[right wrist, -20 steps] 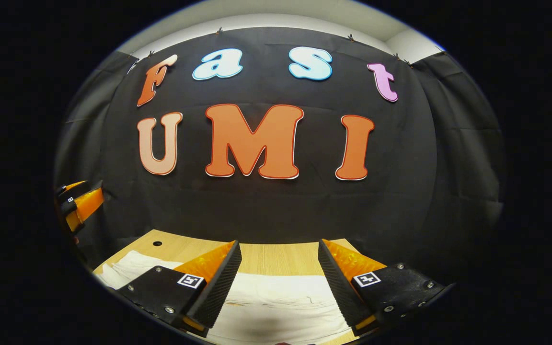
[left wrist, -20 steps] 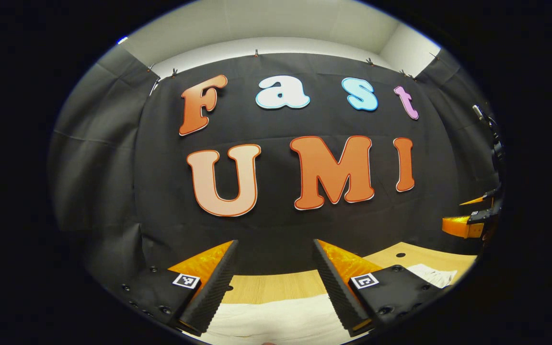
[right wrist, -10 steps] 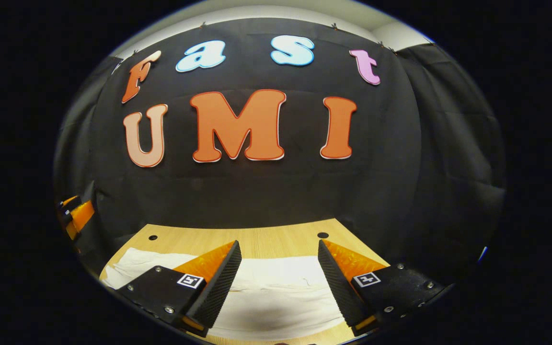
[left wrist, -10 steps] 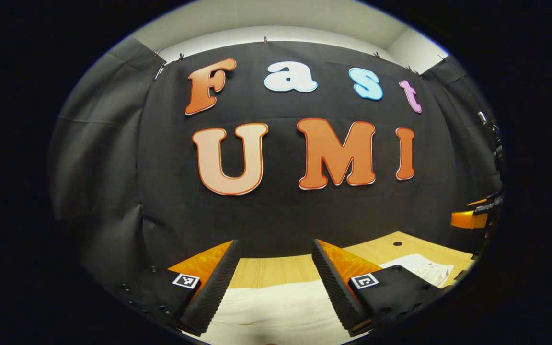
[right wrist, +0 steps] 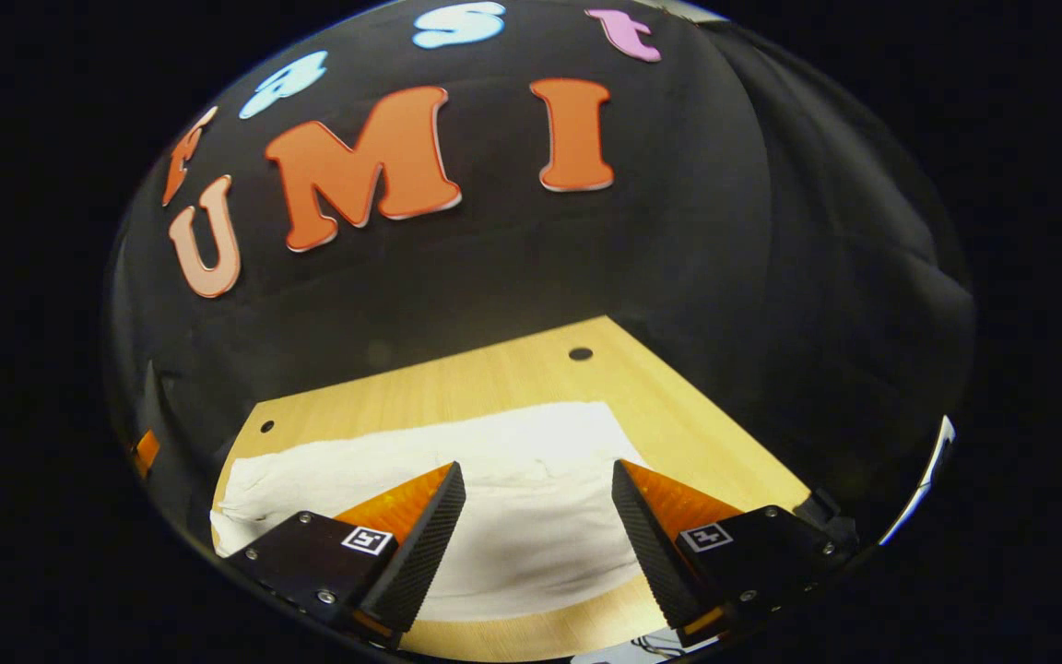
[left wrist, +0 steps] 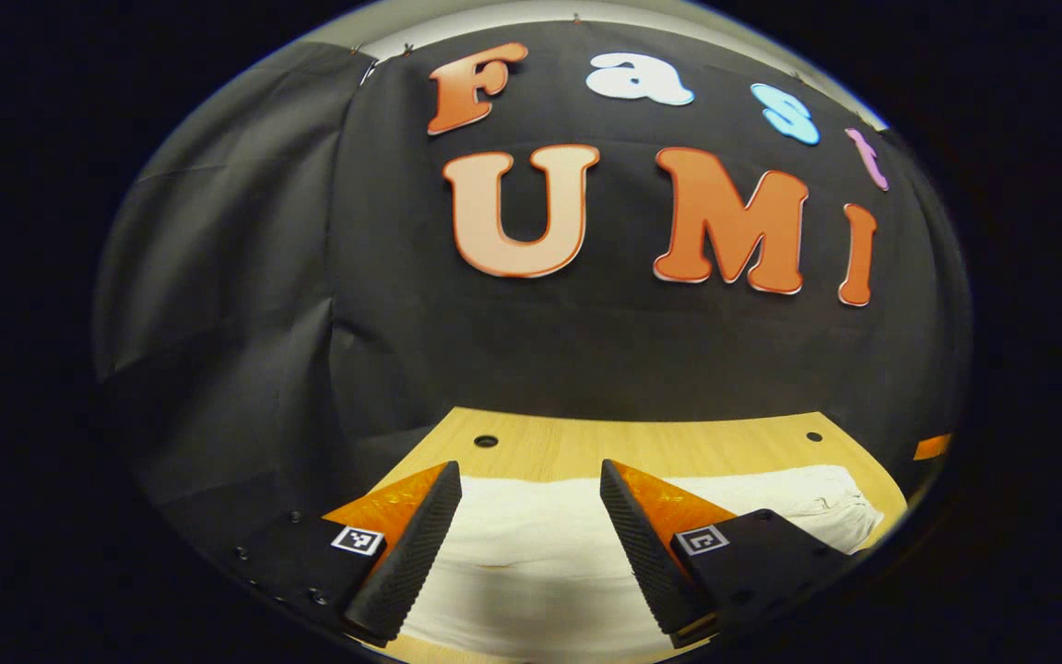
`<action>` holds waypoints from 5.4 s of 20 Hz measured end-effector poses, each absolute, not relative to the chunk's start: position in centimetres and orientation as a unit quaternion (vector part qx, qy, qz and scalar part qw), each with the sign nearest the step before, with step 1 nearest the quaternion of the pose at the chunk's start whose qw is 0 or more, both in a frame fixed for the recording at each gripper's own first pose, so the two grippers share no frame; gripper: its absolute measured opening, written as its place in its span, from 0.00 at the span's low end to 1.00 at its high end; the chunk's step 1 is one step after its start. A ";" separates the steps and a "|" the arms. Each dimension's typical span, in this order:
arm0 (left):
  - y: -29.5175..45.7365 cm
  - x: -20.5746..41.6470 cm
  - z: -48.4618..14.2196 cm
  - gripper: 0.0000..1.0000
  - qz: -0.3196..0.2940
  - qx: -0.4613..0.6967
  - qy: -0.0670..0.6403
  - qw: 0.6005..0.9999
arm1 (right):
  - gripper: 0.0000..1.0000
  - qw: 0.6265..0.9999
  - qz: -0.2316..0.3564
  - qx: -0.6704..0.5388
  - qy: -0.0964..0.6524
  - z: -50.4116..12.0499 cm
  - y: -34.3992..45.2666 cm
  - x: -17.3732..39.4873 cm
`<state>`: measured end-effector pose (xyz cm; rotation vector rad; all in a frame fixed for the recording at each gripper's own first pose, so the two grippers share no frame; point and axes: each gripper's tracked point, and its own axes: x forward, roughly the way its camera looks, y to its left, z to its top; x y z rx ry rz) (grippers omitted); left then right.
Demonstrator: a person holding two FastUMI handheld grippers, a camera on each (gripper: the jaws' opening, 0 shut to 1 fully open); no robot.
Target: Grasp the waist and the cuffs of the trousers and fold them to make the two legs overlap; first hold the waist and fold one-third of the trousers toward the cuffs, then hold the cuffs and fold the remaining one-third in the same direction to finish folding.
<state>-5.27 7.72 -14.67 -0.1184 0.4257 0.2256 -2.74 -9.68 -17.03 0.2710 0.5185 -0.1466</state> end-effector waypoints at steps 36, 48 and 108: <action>21.1 -20.7 -43.7 0.96 0.308 -0.474 0.454 0.689 | 0.94 0.806 -0.180 0.286 0.487 -34.6 -13.8 -5.6; 21.4 -14.6 -45.0 0.60 0.236 -0.505 0.400 0.728 | 0.94 0.794 -0.199 0.316 0.480 -36.4 -15.5 -5.6; 23.4 13.5 -40.8 0.05 0.125 -0.409 0.396 0.812 | 0.02 0.816 -0.157 0.399 0.388 -27.3 -15.3 22.1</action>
